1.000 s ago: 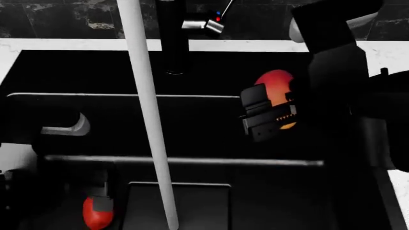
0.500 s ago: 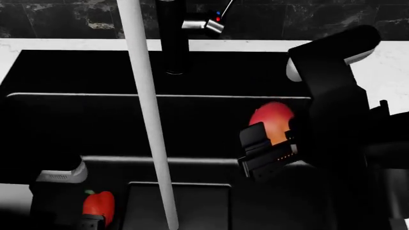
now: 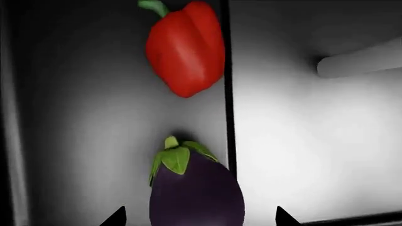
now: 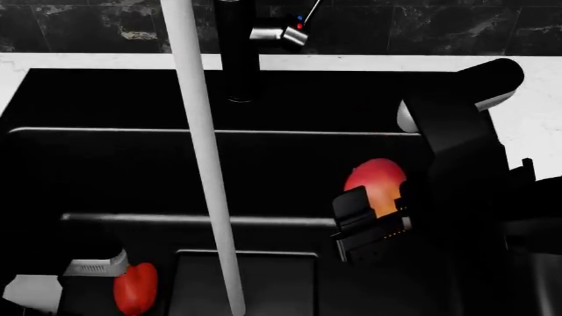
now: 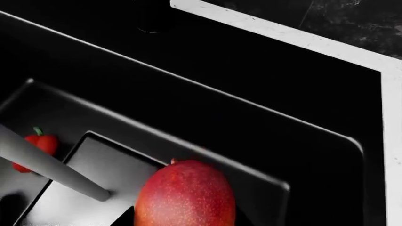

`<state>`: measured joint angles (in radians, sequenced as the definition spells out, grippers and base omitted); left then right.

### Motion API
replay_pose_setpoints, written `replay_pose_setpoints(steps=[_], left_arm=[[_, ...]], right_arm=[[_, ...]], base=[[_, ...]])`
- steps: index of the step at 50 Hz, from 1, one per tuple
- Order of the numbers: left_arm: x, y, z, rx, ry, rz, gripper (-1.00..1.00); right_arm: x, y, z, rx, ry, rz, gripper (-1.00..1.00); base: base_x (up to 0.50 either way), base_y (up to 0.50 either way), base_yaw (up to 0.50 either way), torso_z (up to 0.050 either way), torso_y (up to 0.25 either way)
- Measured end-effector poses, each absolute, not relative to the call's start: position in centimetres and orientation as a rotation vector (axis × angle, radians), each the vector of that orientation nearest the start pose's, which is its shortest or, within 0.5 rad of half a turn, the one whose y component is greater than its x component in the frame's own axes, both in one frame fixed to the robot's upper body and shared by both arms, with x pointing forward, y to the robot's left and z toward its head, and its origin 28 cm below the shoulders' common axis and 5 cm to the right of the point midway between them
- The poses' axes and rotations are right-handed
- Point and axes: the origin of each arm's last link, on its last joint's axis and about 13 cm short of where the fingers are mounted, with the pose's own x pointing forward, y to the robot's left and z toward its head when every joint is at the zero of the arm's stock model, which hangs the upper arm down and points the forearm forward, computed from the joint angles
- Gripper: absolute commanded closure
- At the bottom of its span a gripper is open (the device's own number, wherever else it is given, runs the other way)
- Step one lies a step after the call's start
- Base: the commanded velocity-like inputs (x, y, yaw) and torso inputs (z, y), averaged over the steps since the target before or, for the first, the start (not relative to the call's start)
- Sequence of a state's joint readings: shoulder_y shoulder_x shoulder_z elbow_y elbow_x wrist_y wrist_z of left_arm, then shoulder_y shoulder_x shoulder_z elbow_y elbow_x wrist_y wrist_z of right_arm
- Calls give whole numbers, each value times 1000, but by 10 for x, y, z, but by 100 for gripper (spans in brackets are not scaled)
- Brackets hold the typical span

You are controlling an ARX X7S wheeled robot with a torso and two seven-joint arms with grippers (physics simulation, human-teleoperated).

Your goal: Pick the eggplants and mangos from the sink and place them in one bowl. Place the bell pepper in the other bowl. Then turn off the sink faucet.

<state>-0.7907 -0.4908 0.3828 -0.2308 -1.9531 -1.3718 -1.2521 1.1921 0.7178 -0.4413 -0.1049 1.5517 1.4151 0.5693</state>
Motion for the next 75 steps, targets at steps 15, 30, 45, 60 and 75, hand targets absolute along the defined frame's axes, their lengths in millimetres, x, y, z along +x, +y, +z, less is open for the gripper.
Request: replay_pose_setpoints(steps=[15,30,45,60,75], left_arm=[[276,219,122,-23,1209,-127,-100],[278,221,116,9,1183,-106,100],[275,224,144,45,1028,-193,100],[278,226,205,121,683,-350,100],[287,226,254,132,283,-385,100]], right_arm=[[265,-162,271,-201,525,331,100],[264,-161,268,-192,527,335,100],[268,-161,269,-181,498,335,100],[264,-164,267,-155,464,312,100],[260,-167,276,-149,250,269,100]], base=[[0,0,0,0,0],[3,-1,-3,0,-1],[0,0,0,0,0],[0,0,0,0,0],[0,0,0,0,0]])
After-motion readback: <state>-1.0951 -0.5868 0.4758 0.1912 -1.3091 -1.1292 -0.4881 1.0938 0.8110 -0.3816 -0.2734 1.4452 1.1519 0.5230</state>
